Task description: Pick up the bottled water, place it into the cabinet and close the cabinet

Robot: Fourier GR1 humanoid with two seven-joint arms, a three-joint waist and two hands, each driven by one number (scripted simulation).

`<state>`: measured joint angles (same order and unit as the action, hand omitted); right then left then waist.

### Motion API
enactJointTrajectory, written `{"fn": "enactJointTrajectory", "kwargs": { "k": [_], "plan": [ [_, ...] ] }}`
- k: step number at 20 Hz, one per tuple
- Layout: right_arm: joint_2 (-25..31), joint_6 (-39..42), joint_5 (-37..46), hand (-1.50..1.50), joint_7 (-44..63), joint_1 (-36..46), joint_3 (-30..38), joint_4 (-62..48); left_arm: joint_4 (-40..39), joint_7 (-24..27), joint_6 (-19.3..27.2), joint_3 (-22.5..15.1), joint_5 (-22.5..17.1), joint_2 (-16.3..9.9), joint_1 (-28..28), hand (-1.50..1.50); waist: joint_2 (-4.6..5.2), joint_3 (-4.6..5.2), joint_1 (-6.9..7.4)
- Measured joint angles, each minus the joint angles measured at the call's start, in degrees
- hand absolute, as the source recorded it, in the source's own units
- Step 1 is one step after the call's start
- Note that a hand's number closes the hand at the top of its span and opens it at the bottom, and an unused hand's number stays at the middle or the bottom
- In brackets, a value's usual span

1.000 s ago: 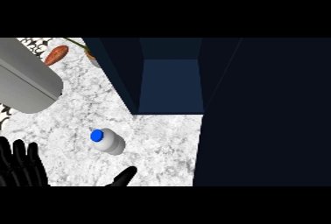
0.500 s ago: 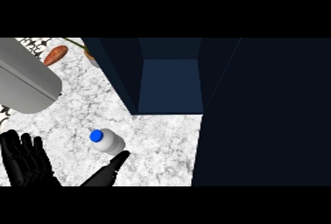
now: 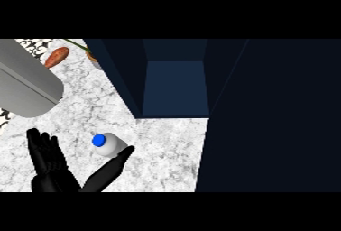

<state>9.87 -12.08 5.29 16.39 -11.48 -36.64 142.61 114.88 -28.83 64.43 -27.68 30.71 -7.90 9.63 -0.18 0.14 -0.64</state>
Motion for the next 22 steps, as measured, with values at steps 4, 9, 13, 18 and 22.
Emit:
{"fn": "enactJointTrajectory", "kwargs": {
  "k": [4, 9, 13, 18, 22],
  "plan": [
    [0.1, -1.4, 0.1, -1.5, 0.8, 0.8, -0.8, 0.0, -5.3, 6.6, 1.9, 0.0, -7.7, 0.0, -1.5, -1.5, 0.0, 0.02, -0.04],
    [1.1, -2.2, -0.1, -1.5, 0.3, 1.5, 0.0, -0.1, -12.0, 17.2, 2.9, 0.3, -17.7, 1.9, -3.2, -1.5, 0.03, 0.06, -0.02],
    [1.6, -3.5, 0.2, -1.5, -0.1, 1.4, -1.2, -0.2, -15.7, 26.5, 0.1, 2.3, -25.9, 3.8, -2.5, -1.5, -0.01, 0.08, 0.07],
    [2.9, -4.7, 0.4, -1.5, 0.2, 1.3, -2.2, 0.1, -21.2, 37.4, -5.4, 6.8, -34.9, 6.3, -2.6, -1.5, -0.02, 0.06, 0.06],
    [3.8, -5.3, 0.4, -1.5, -0.2, 1.6, -2.3, -0.1, -28.1, 46.0, -9.1, 10.7, -42.5, 7.3, -4.5, -1.5, 0.04, 0.03, 0.02]
  ]
}}
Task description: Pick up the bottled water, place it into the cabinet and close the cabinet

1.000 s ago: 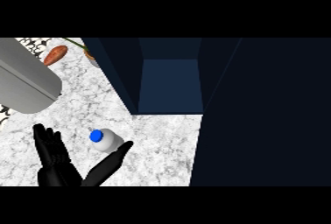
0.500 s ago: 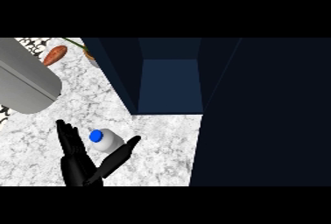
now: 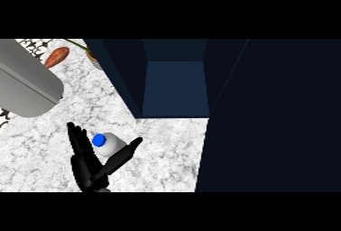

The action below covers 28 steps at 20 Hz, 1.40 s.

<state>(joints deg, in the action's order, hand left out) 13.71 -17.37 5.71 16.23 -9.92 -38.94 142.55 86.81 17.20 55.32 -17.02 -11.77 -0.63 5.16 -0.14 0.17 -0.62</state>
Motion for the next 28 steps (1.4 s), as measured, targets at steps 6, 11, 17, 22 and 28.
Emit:
{"fn": "enactJointTrajectory", "kwargs": {
  "k": [6, 11, 17, 22, 28],
  "plan": [
    [0.7, -1.0, 0.0, -1.5, -0.5, 0.2, -0.5, -0.2, -11.3, 13.9, -3.9, 1.8, -11.8, 0.4, -1.9, -1.5, 0.05, -0.02, -0.04],
    [1.5, -1.6, 0.1, -1.5, -1.0, 0.3, -1.1, -0.3, -18.6, 20.8, -6.4, 3.6, -18.5, 0.5, -4.5, -1.5, 0.06, -0.06, 0.0],
    [1.2, -3.1, 0.6, -1.5, 0.3, 1.8, -2.5, -0.5, -25.2, 29.8, -9.8, 3.6, -26.3, 0.6, -4.7, -1.5, 0.05, -0.06, 0.1],
    [1.4, -4.0, 0.9, -1.5, 0.7, 2.6, -2.9, -0.7, -29.6, 36.1, -13.1, 2.6, -31.9, 0.6, -5.7, -1.5, 0.05, -0.08, 0.08],
    [2.3, -4.8, 1.1, -1.5, 1.8, 3.2, -2.7, -0.4, -33.0, 41.4, -17.1, 1.7, -36.9, 0.6, -7.4, 1.5, 0.03, -0.09, 0.02]
  ]
}}
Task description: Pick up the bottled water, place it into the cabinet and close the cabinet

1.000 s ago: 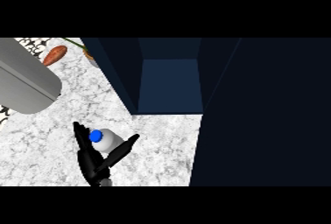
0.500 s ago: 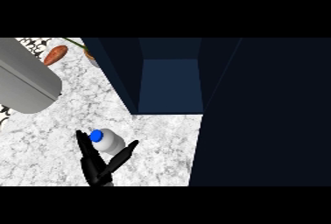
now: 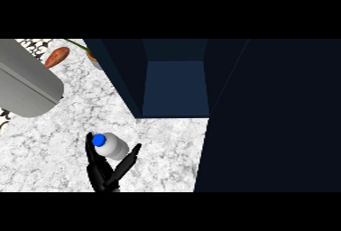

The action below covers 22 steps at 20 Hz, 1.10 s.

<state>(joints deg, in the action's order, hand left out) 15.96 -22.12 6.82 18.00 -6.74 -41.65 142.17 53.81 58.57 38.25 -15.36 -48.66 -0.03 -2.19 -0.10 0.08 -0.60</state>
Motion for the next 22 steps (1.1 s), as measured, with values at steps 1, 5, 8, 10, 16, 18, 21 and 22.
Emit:
{"fn": "enactJointTrajectory", "kwargs": {
  "k": [1, 5, 8, 10, 16, 18, 21, 22],
  "plan": [
    [0.6, 0.2, -0.1, -1.5, -0.4, -0.4, 0.2, 0.1, -0.2, 0.4, -0.5, -0.3, -1.0, 0.0, -0.3, 1.5, 0.0, 0.0, -0.03],
    [0.8, -0.3, -0.1, -1.5, -0.7, -0.4, -0.1, -0.1, -1.9, 2.0, -3.1, -0.5, -3.5, 0.0, -1.1, 1.5, 0.0, -0.01, 0.01],
    [1.2, -0.5, 0.0, -1.5, -0.3, -0.4, -0.2, 0.1, -1.7, 2.2, -4.3, -0.5, -3.6, -0.1, -0.7, 1.5, -0.02, -0.03, 0.1],
    [1.3, -0.8, 0.0, -1.5, -0.3, -0.3, -0.1, 0.2, -2.7, 2.4, -5.4, 0.0, -4.1, -0.2, -1.8, 1.5, -0.02, -0.03, 0.03],
    [2.6, -0.8, -0.6, -1.5, -2.3, -0.6, 0.2, -0.4, -5.5, -0.9, -14.9, -4.5, -1.3, -3.7, -3.0, 1.5, -0.07, -0.04, -0.38],
    [2.7, -1.0, -0.7, -1.5, -3.1, -0.6, -0.1, -0.6, -5.5, -2.8, -20.0, -7.4, 0.4, -6.5, -2.6, 1.5, -0.14, -0.03, -0.56],
    [4.0, -0.7, -1.0, -1.5, -3.6, -1.1, 1.3, -0.3, -4.8, -3.9, -25.6, -9.1, 1.9, -9.1, -2.0, 1.5, -0.1, -0.05, -0.29],
    [4.4, -0.7, -1.1, -1.5, -3.5, -1.4, 1.2, 0.0, -4.3, -4.1, -27.4, -9.1, 2.0, -10.1, -1.7, 1.5, -0.11, -0.04, -0.22]
  ]
}}
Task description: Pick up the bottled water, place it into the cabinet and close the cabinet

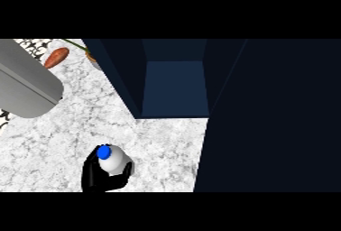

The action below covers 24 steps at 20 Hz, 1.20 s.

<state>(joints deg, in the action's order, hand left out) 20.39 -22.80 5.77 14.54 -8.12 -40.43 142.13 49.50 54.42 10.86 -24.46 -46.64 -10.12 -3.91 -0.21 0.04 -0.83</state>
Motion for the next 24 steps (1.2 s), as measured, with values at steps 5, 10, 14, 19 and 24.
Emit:
{"fn": "enactJointTrajectory", "kwargs": {
  "k": [5, 10, 14, 19, 24],
  "plan": [
    [-1.4, -0.9, 0.1, -1.5, 1.0, 0.6, -1.1, -0.2, 3.1, -0.3, -2.0, 0.1, 2.6, -1.1, 0.6, 1.5, 0.04, -0.02, 0.42],
    [-1.6, -2.0, 0.5, -1.5, 1.6, 1.1, -2.5, -0.2, 12.6, -5.5, -0.5, -1.5, 4.3, -3.6, 3.4, 1.5, -0.03, -0.04, 0.63],
    [-1.1, -1.5, 0.4, -1.5, 2.4, 1.8, -1.3, 0.0, 19.1, -9.6, -0.1, -1.5, 4.4, -4.4, 5.1, 1.5, 0.01, -0.04, 0.67],
    [-0.7, -1.9, 0.5, -1.5, 1.6, 0.9, -1.9, 0.0, 27.1, -14.5, 4.3, -2.6, 6.1, -3.6, 5.7, 1.5, 0.0, -0.04, 0.61],
    [-0.4, -2.3, 0.5, -1.5, 0.3, 0.4, -2.4, -0.1, 33.0, -18.6, 9.9, -3.9, 9.5, -2.2, 4.4, 1.5, 0.0, -0.05, 0.49]
  ]
}}
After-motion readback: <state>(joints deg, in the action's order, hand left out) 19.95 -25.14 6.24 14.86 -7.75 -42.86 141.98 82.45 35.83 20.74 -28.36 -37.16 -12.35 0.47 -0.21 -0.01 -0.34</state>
